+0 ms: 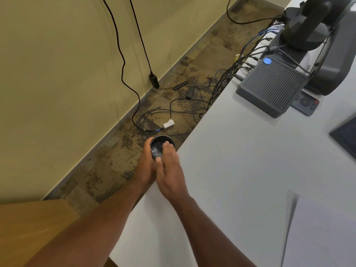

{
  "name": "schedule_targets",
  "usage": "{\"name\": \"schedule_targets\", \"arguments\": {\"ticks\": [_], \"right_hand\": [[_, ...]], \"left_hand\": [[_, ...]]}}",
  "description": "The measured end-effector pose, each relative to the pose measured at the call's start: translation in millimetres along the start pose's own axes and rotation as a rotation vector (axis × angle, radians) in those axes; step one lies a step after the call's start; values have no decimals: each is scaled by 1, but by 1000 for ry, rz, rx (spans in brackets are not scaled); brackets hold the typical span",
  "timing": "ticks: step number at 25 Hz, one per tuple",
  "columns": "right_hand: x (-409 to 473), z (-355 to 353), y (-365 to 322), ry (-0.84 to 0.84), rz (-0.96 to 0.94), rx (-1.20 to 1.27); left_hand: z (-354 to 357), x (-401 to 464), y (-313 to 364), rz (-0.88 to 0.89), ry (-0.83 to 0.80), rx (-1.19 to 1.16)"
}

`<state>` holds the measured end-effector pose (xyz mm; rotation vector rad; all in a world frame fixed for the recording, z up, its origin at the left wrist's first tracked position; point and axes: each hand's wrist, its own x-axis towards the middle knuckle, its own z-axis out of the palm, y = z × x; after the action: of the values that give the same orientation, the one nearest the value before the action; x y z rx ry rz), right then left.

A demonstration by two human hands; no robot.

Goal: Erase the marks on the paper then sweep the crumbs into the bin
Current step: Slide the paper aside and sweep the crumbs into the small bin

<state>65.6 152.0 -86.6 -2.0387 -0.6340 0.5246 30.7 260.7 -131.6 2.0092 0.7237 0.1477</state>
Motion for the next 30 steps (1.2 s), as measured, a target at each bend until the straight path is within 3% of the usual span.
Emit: {"name": "schedule_targets", "arguments": {"ticks": [2, 5, 7, 12, 16, 19, 21, 23, 26, 30], "right_hand": [[-18, -17, 18, 237, 105, -9], [-63, -40, 57, 514, 378, -293], [-87, -28, 56, 473, 442, -413], [-50, 33, 4, 174, 314, -410], [-5, 27, -19, -17, 85, -60], [-31, 2, 4, 231, 119, 21], [-66, -23, 44, 435, 253, -213], [-95, -38, 69, 511, 392, -420], [-91, -16, 53, 382, 463, -467], [-44, 13, 9, 93, 129, -271]], "left_hand": [[-1, 2, -3, -23, -7, -37], [0, 3, -6, 4, 6, -115], [0, 4, -7, 42, 13, -103], [-2, 2, -9, -39, -7, -84], [-4, -5, -5, -48, -31, -152], [-9, -4, -3, -43, -28, -142], [-9, -4, -5, 1, -27, -87], [-8, -2, -8, 39, -19, -71], [-6, -3, -4, 58, 32, -82], [-5, -8, 3, 24, 47, -95]]}}
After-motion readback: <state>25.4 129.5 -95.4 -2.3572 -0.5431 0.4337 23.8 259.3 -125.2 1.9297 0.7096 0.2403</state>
